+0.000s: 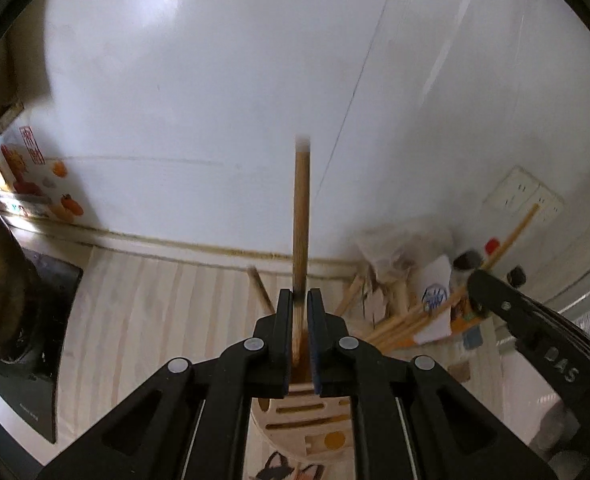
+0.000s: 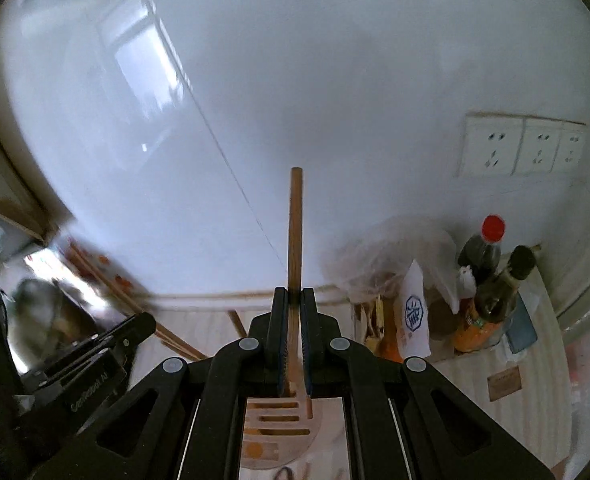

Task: Organize utensils
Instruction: 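Insert the left tool's chopstick into the holder and open while the right tool releases its chopstick, then move both open tools back down to the remaining chopsticks, then close the left tool on a chopstick while the right tool grasps the last chopstick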

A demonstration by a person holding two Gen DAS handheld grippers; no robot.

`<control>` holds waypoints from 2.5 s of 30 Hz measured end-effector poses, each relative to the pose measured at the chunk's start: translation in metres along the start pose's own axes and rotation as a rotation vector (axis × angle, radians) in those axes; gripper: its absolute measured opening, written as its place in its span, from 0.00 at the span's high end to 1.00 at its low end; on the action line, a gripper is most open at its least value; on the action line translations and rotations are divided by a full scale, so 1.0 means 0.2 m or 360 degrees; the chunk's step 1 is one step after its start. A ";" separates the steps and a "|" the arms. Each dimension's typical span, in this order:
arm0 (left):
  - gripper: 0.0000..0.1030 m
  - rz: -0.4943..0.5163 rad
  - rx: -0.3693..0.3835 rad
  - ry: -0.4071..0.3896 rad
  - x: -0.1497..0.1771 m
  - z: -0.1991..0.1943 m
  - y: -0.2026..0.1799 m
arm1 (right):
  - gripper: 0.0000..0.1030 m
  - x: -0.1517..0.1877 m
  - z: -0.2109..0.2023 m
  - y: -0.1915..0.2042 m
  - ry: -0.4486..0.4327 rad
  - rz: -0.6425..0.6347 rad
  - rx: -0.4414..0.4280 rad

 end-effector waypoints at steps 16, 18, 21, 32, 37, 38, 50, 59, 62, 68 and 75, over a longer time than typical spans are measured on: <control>0.00 -0.0017 -0.0310 -0.0248 0.13 -0.33 0.26 | 0.39 0.14 -0.22 -0.12 -0.0046 0.0123 0.0011; 0.00 -0.0015 -0.0350 -0.0247 0.19 -0.33 0.30 | 0.30 0.21 -0.25 -0.14 -0.0067 0.0170 -0.0015; 0.00 0.0028 -0.0449 -0.0182 0.35 -0.26 0.35 | 0.26 0.34 -0.25 -0.18 -0.0067 0.0192 0.0012; 0.00 0.0097 -0.0636 0.0363 1.16 0.30 0.54 | 0.25 1.11 0.12 -0.33 0.0395 0.0278 0.0137; 0.00 0.0174 -0.0705 0.0561 1.46 0.47 0.60 | 0.32 1.48 0.33 -0.37 0.0677 0.0342 0.0143; 0.00 0.0179 -0.0717 0.0580 1.50 0.49 0.61 | 0.33 1.56 0.37 -0.37 0.0737 0.0356 0.0154; 0.00 0.0197 -0.0706 0.0672 1.63 0.56 0.64 | 0.60 1.87 0.54 -0.30 0.0958 0.0221 0.0318; 0.00 0.0296 -0.0602 0.0644 1.63 0.54 0.44 | 0.93 1.91 0.49 -0.38 0.0970 -0.0043 0.0453; 0.00 0.0342 -0.0550 0.0634 1.62 0.55 0.35 | 0.93 1.90 0.44 -0.51 0.0981 -0.0052 0.0502; 0.04 0.0425 -0.0404 0.0649 1.62 0.57 0.15 | 0.93 1.91 0.32 -0.79 0.0984 0.0076 0.0545; 0.36 0.0458 -0.0266 0.0731 1.65 0.65 -0.03 | 0.93 1.90 0.29 -0.90 0.0973 0.0110 0.0564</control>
Point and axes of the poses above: each gripper's, at about its wrist camera, not at the fingertips, and z roughly the way its jaws point, y to its left, x to its underside, the point moved 8 cm from there along z, roughly the way its jaws point, and after that the axes turned 8 degrees about -x, right-handed, at the moved point
